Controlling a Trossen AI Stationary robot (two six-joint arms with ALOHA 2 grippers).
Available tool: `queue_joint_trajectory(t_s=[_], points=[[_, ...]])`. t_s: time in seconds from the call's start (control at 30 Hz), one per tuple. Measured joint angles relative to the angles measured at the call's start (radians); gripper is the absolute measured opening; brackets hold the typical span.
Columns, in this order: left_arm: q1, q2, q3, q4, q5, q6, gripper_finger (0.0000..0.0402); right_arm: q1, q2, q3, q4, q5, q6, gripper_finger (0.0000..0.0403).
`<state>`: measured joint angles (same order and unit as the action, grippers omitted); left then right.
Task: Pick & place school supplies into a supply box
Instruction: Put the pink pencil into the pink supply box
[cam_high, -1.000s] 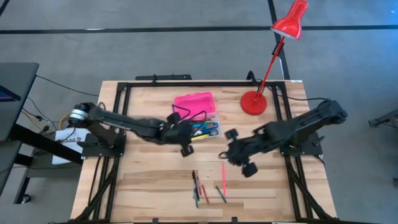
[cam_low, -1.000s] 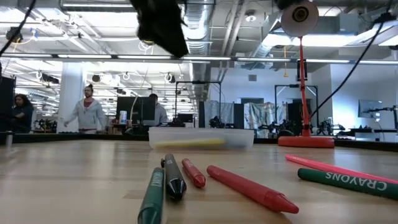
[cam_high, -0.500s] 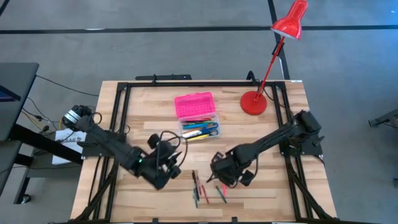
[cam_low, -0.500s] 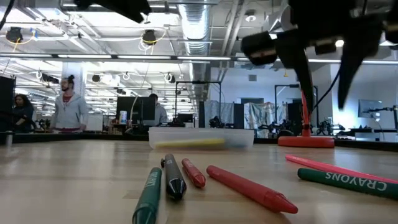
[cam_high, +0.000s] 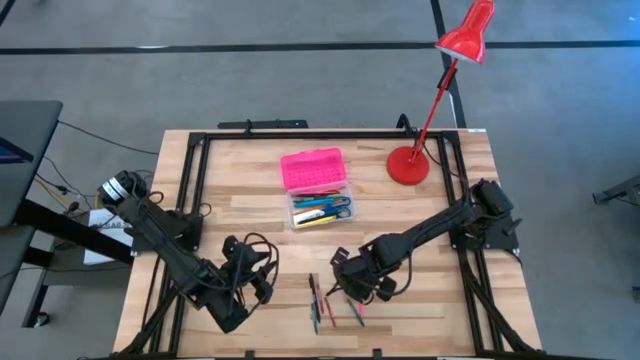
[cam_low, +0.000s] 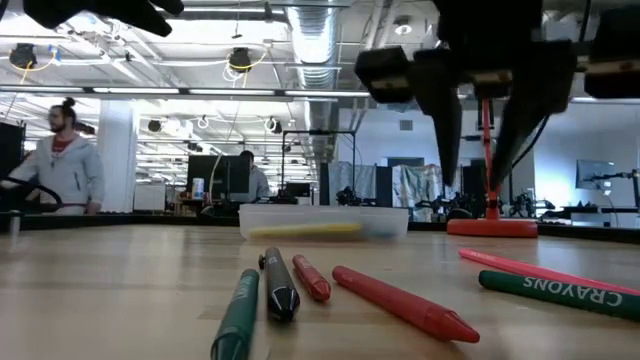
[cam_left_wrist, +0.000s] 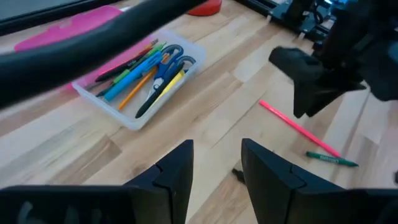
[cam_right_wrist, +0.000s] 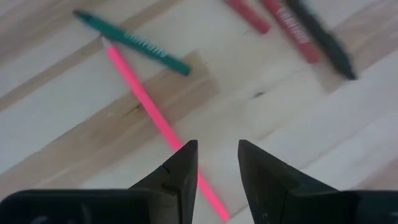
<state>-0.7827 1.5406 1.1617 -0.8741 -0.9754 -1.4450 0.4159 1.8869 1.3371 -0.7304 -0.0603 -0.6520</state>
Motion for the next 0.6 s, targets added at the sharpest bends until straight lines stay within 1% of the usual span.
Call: queue_joint_trajectory(t_s=[0.1,0.27,0.43,0.6], points=[[-0.009,0.000,-0.003,0.001,-0.008,-0.009,0.0128,0.008,0.000,-0.058,0.041,-0.010,-0.025,0.0108],[-0.016,0.000,-0.003,0.001,-0.007,-0.010,0.0128,0.030,0.000,-0.131,0.127,0.044,-0.030,0.0108],[-0.014,0.000,-0.003,-0.008,-0.010,-0.009,0.0128,0.035,0.000,-0.167,0.186,0.044,-0.030,0.0108],[-0.014,0.000,-0.003,-0.013,-0.036,-0.009,0.0128,0.034,-0.001,-0.222,0.217,0.040,-0.030,0.0108]])
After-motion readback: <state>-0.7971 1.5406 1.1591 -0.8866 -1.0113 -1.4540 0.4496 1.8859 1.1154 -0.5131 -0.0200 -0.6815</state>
